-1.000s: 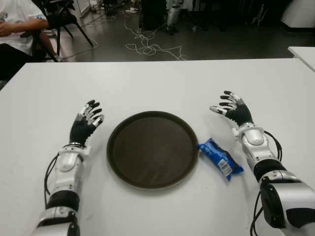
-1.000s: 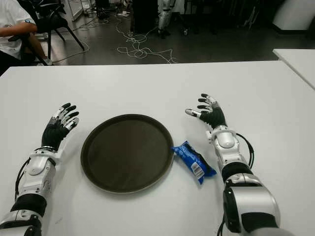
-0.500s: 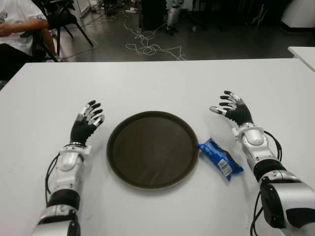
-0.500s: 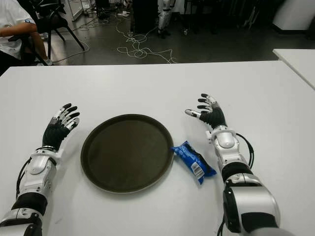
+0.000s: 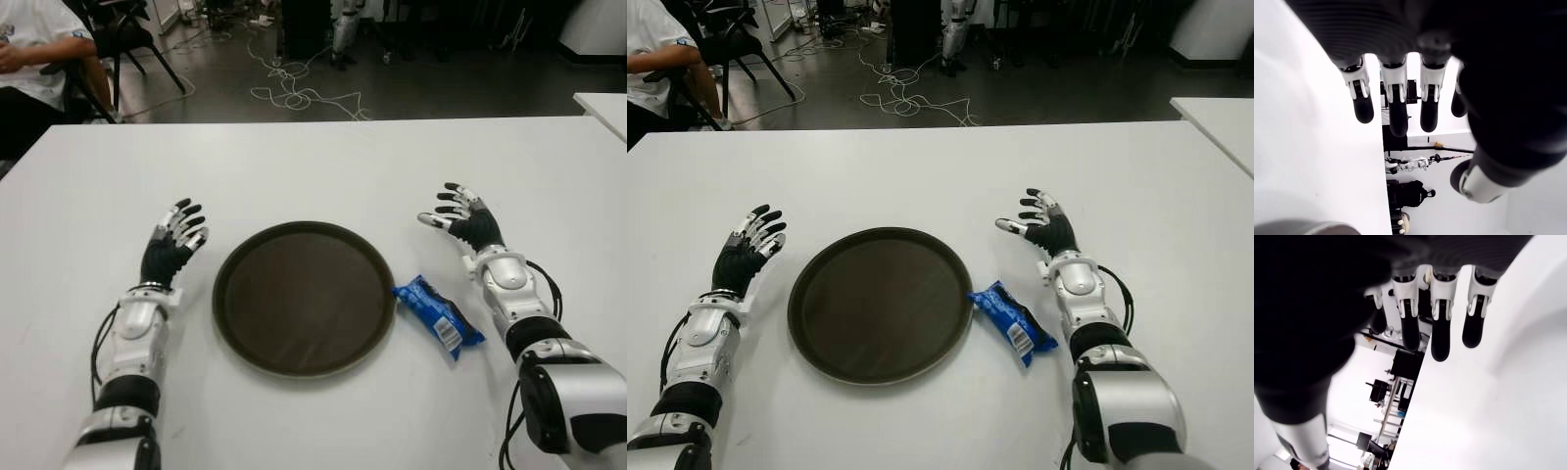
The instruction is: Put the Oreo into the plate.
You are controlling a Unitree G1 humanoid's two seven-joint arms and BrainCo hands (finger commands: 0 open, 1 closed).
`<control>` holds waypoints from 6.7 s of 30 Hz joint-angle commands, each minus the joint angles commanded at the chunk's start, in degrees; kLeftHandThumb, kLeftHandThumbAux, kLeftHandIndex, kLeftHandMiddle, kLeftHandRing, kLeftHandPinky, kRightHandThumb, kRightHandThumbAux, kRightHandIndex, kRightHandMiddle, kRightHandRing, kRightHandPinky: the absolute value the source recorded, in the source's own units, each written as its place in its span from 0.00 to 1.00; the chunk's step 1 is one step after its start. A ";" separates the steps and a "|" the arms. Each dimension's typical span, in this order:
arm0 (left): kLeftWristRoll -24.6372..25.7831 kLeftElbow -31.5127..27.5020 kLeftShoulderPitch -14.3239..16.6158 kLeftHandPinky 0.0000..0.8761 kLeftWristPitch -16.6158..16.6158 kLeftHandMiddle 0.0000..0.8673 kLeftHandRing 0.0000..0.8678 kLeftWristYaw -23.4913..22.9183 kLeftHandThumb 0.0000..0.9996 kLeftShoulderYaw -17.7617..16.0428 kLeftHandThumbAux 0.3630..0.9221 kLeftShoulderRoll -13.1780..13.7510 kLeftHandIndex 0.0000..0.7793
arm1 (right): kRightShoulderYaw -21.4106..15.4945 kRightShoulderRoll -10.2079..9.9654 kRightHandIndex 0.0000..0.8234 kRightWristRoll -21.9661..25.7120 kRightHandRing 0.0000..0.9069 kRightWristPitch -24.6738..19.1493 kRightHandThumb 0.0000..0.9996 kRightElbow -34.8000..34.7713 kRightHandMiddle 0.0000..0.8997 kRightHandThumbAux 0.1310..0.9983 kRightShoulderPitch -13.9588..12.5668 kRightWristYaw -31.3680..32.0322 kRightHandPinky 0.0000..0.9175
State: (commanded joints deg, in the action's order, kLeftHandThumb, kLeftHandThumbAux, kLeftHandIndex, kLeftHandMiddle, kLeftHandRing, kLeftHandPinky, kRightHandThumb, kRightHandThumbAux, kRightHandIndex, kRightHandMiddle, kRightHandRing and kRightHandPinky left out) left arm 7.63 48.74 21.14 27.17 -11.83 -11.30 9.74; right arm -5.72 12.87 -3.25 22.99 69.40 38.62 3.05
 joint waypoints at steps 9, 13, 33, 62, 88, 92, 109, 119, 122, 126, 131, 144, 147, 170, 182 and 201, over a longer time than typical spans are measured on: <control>-0.07 -0.50 -0.13 0.15 -0.10 0.18 0.16 0.22 0.10 0.13 0.74 -0.21 0.13 | 0.46 3.81 0.19 -1.28 0.25 6.21 0.00 -6.51 0.23 0.65 -2.09 0.02 0.25; -0.16 -0.47 -0.07 0.17 0.08 0.19 0.17 0.37 0.10 0.20 0.73 -0.30 0.14 | 1.35 5.53 0.19 -2.87 0.23 9.12 0.00 -9.50 0.22 0.61 -4.16 -1.28 0.23; 0.22 0.65 0.71 0.19 -0.83 0.20 0.19 1.22 0.12 -0.27 0.72 -0.21 0.15 | -0.09 14.96 0.13 -17.17 0.16 -2.86 0.00 -58.31 0.17 0.65 -23.76 -7.35 0.15; -0.95 0.41 0.56 0.13 -1.24 0.21 0.18 2.77 0.11 0.28 0.69 0.51 0.14 | 10.67 26.72 0.12 -32.46 0.18 -15.65 0.00 -84.69 0.18 0.67 -36.21 19.31 0.12; -1.53 0.25 0.61 0.17 -0.58 0.22 0.20 3.13 0.11 0.78 0.69 0.49 0.16 | 18.26 19.97 0.11 -51.60 0.13 -27.52 0.00 -91.37 0.15 0.69 -42.98 17.96 0.08; -1.89 0.12 0.34 0.17 -0.09 0.22 0.19 3.60 0.11 0.92 0.70 0.47 0.16 | 19.25 18.93 0.10 -55.19 0.12 -28.40 0.00 -90.38 0.14 0.70 -43.35 15.27 0.08; -2.73 1.37 0.96 0.15 -0.61 0.23 0.20 4.63 0.12 0.89 0.69 1.07 0.16 | 22.18 14.17 0.06 -61.94 0.08 -32.60 0.00 -91.98 0.10 0.73 -41.34 18.85 0.07; -2.99 3.09 1.71 0.16 0.56 0.23 0.20 4.77 0.10 0.84 0.64 1.53 0.16 | 23.03 11.81 0.06 -62.74 0.08 -33.60 0.00 -91.55 0.10 0.72 -40.39 19.12 0.07; -2.66 3.81 2.05 0.17 1.00 0.23 0.21 4.51 0.10 0.72 0.63 1.56 0.16 | 23.22 10.95 0.05 -62.92 0.08 -34.13 0.00 -91.05 0.10 0.72 -40.13 18.73 0.07; -2.59 4.38 2.37 0.16 1.21 0.23 0.21 4.44 0.10 0.76 0.62 1.73 0.15 | 23.35 10.24 0.05 -62.99 0.08 -34.67 0.00 -90.58 0.10 0.73 -39.82 18.47 0.07; -2.61 4.88 2.59 0.15 1.25 0.22 0.20 4.24 0.11 0.86 0.62 2.02 0.15 | 23.38 9.78 0.05 -62.74 0.08 -34.75 0.00 -90.02 0.10 0.73 -39.62 17.62 0.07; -3.20 5.40 2.66 0.15 2.82 0.23 0.20 4.50 0.11 1.22 0.60 2.27 0.16 | 23.79 9.12 0.05 -62.22 0.09 -34.36 0.00 -88.36 0.11 0.72 -39.60 14.16 0.08; -3.37 5.30 2.60 0.15 2.93 0.23 0.20 4.61 0.11 1.33 0.60 2.35 0.16 | 23.90 8.79 0.04 -62.24 0.09 -34.68 0.00 -88.13 0.10 0.72 -39.65 13.94 0.08; -3.99 3.95 2.11 0.14 2.13 0.23 0.20 5.05 0.10 1.20 0.61 2.71 0.16 | 25.22 8.64 0.06 -63.00 0.09 -37.74 0.00 -84.20 0.10 0.76 -38.92 17.02 0.08; -3.90 3.47 1.96 0.16 1.80 0.24 0.21 4.96 0.11 1.07 0.62 2.89 0.17 | 25.79 8.68 0.08 -63.57 0.09 -39.34 0.00 -83.61 0.10 0.80 -39.04 18.52 0.07; -3.37 3.79 2.15 0.16 1.59 0.22 0.20 4.62 0.11 0.78 0.63 2.71 0.14 | 26.06 8.87 0.08 -63.10 0.09 -40.43 0.00 -83.48 0.10 0.78 -39.62 19.96 0.08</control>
State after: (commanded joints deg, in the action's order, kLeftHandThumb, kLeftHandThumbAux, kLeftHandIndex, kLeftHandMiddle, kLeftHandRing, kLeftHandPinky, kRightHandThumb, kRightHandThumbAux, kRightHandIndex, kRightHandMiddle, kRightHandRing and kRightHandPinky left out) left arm 4.27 52.52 23.29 28.75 -7.21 -10.52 12.44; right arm 20.34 21.74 -66.35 -17.44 -14.08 -1.00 23.01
